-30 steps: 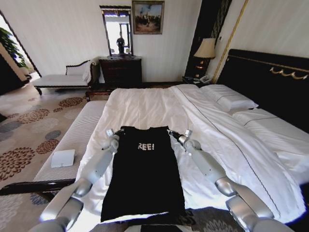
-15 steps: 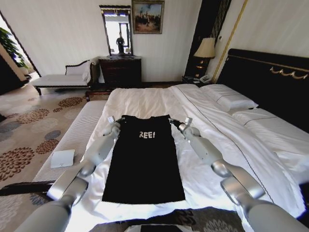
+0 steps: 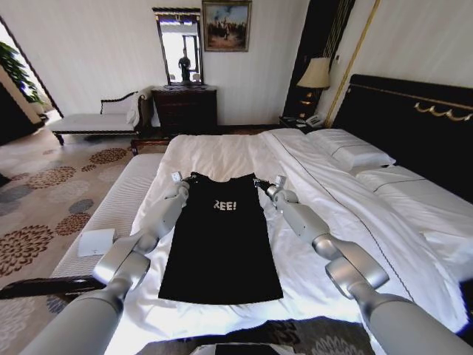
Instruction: Fold the clothes on the bed.
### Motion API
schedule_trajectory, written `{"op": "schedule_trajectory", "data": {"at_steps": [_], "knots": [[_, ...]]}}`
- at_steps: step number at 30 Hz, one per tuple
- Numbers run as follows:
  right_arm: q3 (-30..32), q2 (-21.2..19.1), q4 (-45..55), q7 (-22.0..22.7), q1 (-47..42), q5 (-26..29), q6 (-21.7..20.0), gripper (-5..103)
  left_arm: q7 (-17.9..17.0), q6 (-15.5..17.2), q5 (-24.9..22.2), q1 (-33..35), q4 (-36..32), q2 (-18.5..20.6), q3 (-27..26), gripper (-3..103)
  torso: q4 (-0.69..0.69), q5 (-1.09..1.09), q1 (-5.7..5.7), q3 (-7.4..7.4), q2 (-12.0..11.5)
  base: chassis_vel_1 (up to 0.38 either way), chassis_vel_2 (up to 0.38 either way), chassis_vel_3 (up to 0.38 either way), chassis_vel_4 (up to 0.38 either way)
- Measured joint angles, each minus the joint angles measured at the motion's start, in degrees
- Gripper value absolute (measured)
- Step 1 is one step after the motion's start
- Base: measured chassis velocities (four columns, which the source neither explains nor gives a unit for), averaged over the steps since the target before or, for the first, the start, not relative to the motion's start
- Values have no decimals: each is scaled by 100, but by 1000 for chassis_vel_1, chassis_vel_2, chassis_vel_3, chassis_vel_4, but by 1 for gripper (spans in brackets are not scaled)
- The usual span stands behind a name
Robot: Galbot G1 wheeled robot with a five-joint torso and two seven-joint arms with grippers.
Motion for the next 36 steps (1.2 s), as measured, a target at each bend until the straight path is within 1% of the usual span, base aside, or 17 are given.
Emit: {"op": "schedule_trajectory", "data": {"at_steps": [2, 5, 8, 10, 11, 12, 14, 15, 17, 18, 19, 23, 26, 29, 32, 35, 36], "knots": [[60, 33, 25, 28, -63, -167, 95, 0, 36, -91, 75, 103, -56, -2, -68, 4, 1, 0, 0, -1, 1, 0, 0, 0, 0], [106, 36, 164, 54, -190, -310, 171, 0, 40, -115, 83, 266, -210, 53, -78, 4, 1, -1, 0, -1, 0, 0, 0, 0, 0], [156, 35, 424, 90, -508, -693, 422, 0, 24, -183, 86, 587, -514, 144, -135, 4, 3, 0, -1, -1, 0, 0, 0, 0, 0], [166, 35, 457, 92, -554, -769, 466, 0, 15, -196, 84, 638, -572, 150, -149, 4, 3, 0, -1, -1, 0, 0, 0, 0, 0], [186, 31, 512, 96, -627, -874, 527, 0, -1, -219, 77, 719, -679, 166, -164, 4, 3, -1, -1, -1, 0, 0, 0, 0, 0], [228, 6, 645, 109, -803, -1071, 632, 0, 8, -340, 75, 916, -928, 219, -191, 4, 2, -1, -1, -1, 1, 0, 0, 0, 0], [315, -72, 992, 140, -1147, -1160, 673, 0, 101, -545, 97, 1205, -1348, 313, -240, 4, 0, -1, -1, -1, 1, 0, 0, 0, 0], [315, -72, 992, 140, -1147, -1160, 673, 0, 101, -545, 97, 1205, -1348, 313, -240, 4, 0, -1, -1, -1, 1, 0, 0, 0, 0], [450, -148, 1427, 210, -1557, -1211, 695, 0, 124, -667, 153, 1557, -1798, 396, -363, 4, -1, 3, -1, -1, 1, 0, 0, 0, 0], [509, -176, 1619, 233, -1723, -1299, 744, 0, 125, -692, 189, 1737, -1971, 433, -421, 4, -1, -1, -2, -2, 1, 0, 0, 0, 0], [509, -176, 1619, 233, -1723, -1299, 744, 0, 125, -692, 189, 1737, -1971, 433, -421, 4, -1, -1, -2, -2, 1, 0, 0, 0, 0], [709, -251, 2045, 311, -2260, -2123, 1267, 0, 126, -883, 436, 2365, -2493, 647, -548, 4, 3, -1, -3, -1, 2, 0, 0, 0, 0], [823, -259, 2165, 373, -2464, -2454, 1544, 0, 114, -947, 455, 2587, -2745, 735, -585, 4, 2, -1, -3, -1, 2, 0, 0, 0, 0], [1010, -233, 2361, 577, -2770, -3080, 1969, 0, 24, -1017, 458, 2969, -3230, 888, -665, 4, 0, 0, -2, -1, 2, 0, 0, 0, 0], [1149, -242, 2608, 687, -2999, -3366, 2118, 0, -37, -1095, 455, 3209, -3543, 997, -722, 4, 2, 0, -3, -1, 2, 0, 0, 0, 0], [1250, -292, 2880, 717, -3226, -3491, 2162, 0, -75, -1160, 454, 3350, -3714, 1067, -741, 4, 3, -1, -2, -1, 2, 0, 0, 0, 0], [1338, -352, 3080, 729, -3460, -3596, 2193, 0, -101, -1206, 455, 3443, -3836, 1121, -754, 4, 3, -2, -2, -1, 2, 0, 0, 0, 0]]}}
